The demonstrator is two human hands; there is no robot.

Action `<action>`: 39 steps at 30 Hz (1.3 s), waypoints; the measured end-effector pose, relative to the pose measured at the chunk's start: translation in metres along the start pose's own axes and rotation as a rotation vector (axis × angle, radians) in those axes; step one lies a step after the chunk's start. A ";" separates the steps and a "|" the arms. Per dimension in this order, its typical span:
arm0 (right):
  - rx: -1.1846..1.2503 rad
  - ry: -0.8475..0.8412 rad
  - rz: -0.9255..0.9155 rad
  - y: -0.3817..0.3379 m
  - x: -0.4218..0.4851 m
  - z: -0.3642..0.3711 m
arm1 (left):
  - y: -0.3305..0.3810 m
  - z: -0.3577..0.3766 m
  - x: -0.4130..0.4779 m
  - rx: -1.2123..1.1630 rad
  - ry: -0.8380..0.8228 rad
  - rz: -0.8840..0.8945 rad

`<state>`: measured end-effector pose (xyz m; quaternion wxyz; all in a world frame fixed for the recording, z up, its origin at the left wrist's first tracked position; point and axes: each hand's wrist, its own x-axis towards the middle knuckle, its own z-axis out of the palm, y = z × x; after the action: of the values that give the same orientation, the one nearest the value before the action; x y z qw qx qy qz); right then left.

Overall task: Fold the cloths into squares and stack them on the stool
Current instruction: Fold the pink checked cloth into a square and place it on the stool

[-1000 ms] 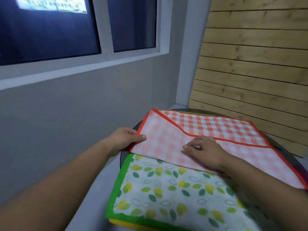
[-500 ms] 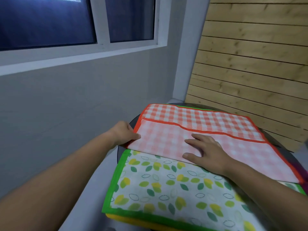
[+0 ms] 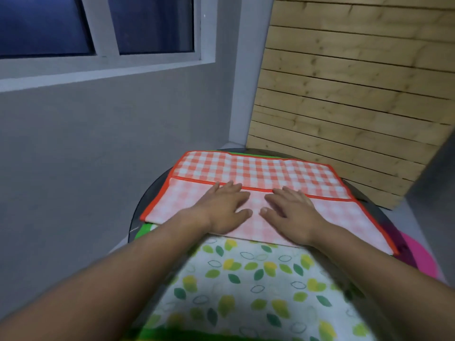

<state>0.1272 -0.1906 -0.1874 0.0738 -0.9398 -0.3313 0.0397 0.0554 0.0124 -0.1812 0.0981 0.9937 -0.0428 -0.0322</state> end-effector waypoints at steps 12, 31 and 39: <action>0.043 -0.059 -0.021 0.025 0.000 0.013 | 0.005 0.025 0.006 0.074 -0.073 -0.144; 0.394 0.030 -0.160 0.020 -0.050 -0.016 | 0.020 -0.006 -0.007 -0.277 0.163 0.070; 0.310 0.081 -0.207 0.022 -0.066 -0.007 | 0.023 -0.002 -0.036 -0.514 0.012 0.091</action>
<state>0.0900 -0.2499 -0.1824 0.2344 -0.8790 -0.4128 0.0448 0.0180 -0.0064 -0.1725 0.3491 0.9334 -0.0775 -0.0314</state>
